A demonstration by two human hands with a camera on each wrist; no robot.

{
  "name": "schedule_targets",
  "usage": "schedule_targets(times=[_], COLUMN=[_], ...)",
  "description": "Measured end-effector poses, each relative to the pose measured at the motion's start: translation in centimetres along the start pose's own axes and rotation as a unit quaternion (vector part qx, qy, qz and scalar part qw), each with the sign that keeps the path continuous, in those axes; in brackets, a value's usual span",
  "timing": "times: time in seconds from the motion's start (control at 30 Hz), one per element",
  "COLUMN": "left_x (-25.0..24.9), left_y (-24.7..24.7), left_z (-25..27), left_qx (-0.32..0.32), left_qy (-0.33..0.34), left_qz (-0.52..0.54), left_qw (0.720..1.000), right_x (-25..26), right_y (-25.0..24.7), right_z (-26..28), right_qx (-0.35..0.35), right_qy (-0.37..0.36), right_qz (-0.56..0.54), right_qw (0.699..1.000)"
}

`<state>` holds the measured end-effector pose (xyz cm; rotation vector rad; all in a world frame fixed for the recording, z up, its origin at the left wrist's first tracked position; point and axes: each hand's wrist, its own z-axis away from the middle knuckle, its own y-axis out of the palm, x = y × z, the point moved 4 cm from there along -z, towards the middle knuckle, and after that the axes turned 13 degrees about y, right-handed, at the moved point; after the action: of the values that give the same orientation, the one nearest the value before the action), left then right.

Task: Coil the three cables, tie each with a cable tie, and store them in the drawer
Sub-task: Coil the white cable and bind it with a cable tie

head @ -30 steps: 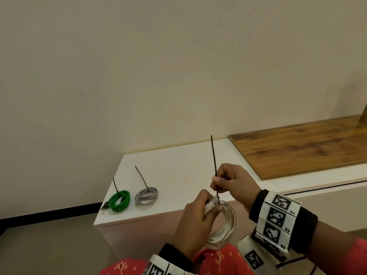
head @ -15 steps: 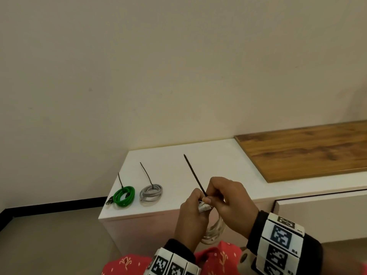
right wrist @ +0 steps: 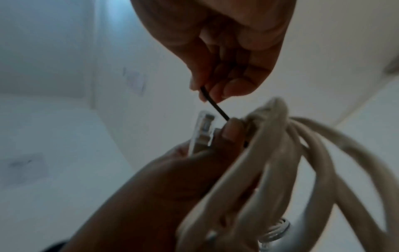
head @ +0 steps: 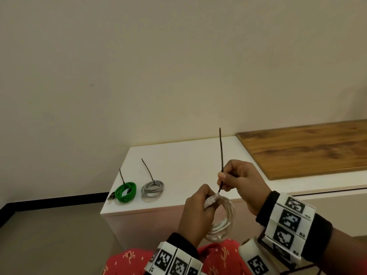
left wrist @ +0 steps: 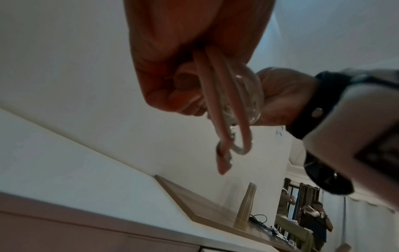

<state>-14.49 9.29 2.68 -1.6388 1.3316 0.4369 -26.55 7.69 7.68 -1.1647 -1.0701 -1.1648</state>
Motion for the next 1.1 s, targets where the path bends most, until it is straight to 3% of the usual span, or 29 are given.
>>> schedule_targets(times=[0.13, 0.23, 0.37, 0.5, 0.8, 0.93, 1.1], left_x=[0.3, 0.7, 2.0, 3.2, 7.6, 11.0, 14.8], left_y=[-0.2, -0.3, -0.9, -1.9, -3.5, -4.3, -4.9], left_z=[-0.5, -0.6, -0.1, -0.3, -1.0, -2.5, -4.9], left_qx=[-0.037, -0.033, -0.077, -0.105, -0.073, -0.065, -0.057], left_qy=[-0.007, -0.016, -0.073, -0.106, -0.239, -0.261, -0.237], left_qz=[-0.011, 0.027, 0.098, 0.127, 0.251, 0.222, 0.153], left_qw=[0.999, 0.999, 0.989, 0.981, 0.935, 0.937, 0.958], right_x=[0.6, 0.8, -0.6, -3.8, -5.3, -6.4, -8.1], right_y=[0.8, 0.5, -0.2, 1.1, 2.9, 4.2, 5.7], right_z=[0.8, 0.4, -0.6, -0.7, -5.2, -9.3, -14.4], right_qx=[-0.009, 0.0, 0.046, 0.113, 0.073, 0.066, 0.061], right_qy=[-0.055, -0.047, 0.062, 0.206, 0.27, 0.294, 0.312], right_qz=[0.072, 0.065, 0.077, 0.088, 0.04, 0.038, 0.037], right_qw=[0.996, 0.997, 0.994, 0.968, 0.959, 0.953, 0.947])
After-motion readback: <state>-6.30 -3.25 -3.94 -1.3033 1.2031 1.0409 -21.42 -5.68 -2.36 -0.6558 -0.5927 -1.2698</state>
